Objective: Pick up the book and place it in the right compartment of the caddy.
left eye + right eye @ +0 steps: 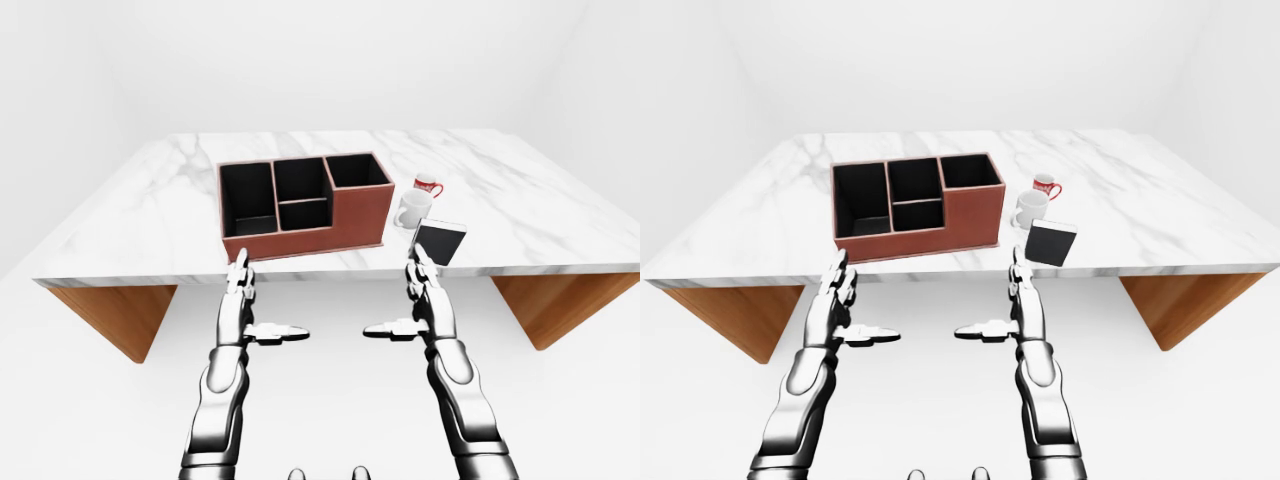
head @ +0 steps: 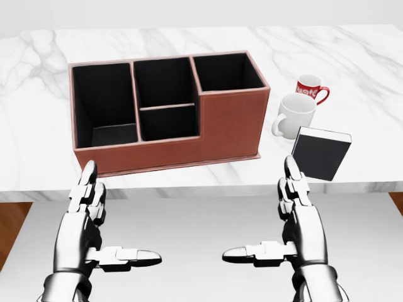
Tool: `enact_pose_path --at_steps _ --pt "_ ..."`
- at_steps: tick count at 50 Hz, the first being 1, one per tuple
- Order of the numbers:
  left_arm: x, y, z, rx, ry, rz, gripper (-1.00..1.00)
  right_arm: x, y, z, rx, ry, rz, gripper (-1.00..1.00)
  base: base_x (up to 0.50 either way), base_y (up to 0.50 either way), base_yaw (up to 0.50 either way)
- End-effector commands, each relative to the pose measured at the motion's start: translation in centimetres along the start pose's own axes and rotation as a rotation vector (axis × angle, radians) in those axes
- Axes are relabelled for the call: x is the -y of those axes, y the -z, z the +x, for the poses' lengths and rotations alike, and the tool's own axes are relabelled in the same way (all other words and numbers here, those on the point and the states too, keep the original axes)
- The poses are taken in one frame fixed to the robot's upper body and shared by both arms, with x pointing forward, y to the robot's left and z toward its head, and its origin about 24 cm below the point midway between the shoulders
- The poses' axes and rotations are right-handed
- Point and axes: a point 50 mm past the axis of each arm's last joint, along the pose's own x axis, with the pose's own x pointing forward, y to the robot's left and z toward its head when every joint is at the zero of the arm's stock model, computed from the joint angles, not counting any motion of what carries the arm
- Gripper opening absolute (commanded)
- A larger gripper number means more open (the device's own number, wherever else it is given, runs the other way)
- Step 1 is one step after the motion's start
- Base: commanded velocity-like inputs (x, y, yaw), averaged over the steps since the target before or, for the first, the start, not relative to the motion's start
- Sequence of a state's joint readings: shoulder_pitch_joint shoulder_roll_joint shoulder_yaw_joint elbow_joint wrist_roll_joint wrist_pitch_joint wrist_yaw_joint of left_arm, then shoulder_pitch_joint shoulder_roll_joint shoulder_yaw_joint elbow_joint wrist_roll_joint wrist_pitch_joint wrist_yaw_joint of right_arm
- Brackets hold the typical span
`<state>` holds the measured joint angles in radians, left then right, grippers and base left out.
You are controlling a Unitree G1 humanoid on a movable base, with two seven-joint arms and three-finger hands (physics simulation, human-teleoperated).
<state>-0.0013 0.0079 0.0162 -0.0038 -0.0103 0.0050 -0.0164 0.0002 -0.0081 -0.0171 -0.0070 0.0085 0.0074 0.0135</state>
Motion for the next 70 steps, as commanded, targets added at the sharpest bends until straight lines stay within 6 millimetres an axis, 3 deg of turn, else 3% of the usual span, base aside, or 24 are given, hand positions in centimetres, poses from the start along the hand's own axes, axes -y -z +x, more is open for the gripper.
enact_pose_path --at_steps 1,8,12,14,16,23,26,35,70 --pt "-0.8 -0.3 0.0 0.003 0.0 -0.006 1.0 1.0 -0.4 0.0 0.004 0.01 0.0 1.0 0.0 0.0 0.0" --pt "-0.8 -0.5 0.0 -0.001 0.003 -0.02 1.0 1.1 -0.7 -0.1 0.009 0.015 -0.002 1.0 0.0 0.0 0.0" --pt "-1.5 -1.5 0.1 0.022 -0.018 -0.023 1.0 1.5 -2.5 -0.5 0.059 0.036 -0.027 1.0 0.0 0.0 0.0" --pt "-2.2 -3.2 0.3 0.084 -0.043 -0.01 1.0 1.9 -4.2 -0.9 0.13 0.051 -0.048 1.0 0.0 0.0 0.0" --pt "-3.4 -6.3 0.2 0.213 -0.081 -0.004 1.0 2.7 -7.1 -1.8 0.255 0.078 -0.079 1.0 0.0 0.0 0.0" --pt "-7.2 -12.4 -0.3 0.465 -0.211 -0.01 1.0 4.5 -14.8 -5.0 0.601 0.136 -0.193 1.0 0.0 0.0 0.0" --pt "-8.9 -14.2 -0.7 0.539 -0.269 -0.033 1.0 5.0 -16.9 -6.9 0.709 0.161 -0.231 1.0 0.0 0.0 0.0" --pt "-10.7 -16.5 -1.8 0.65 -0.341 -0.136 1.0 5.5 -20.4 -11.4 0.917 0.208 -0.334 1.0 0.0 0.0 0.0" --pt "-10.5 -16.7 -2.0 0.653 -0.336 -0.149 1.0 5.5 -20.6 -11.7 0.935 0.185 -0.291 1.0 0.0 0.0 0.0"
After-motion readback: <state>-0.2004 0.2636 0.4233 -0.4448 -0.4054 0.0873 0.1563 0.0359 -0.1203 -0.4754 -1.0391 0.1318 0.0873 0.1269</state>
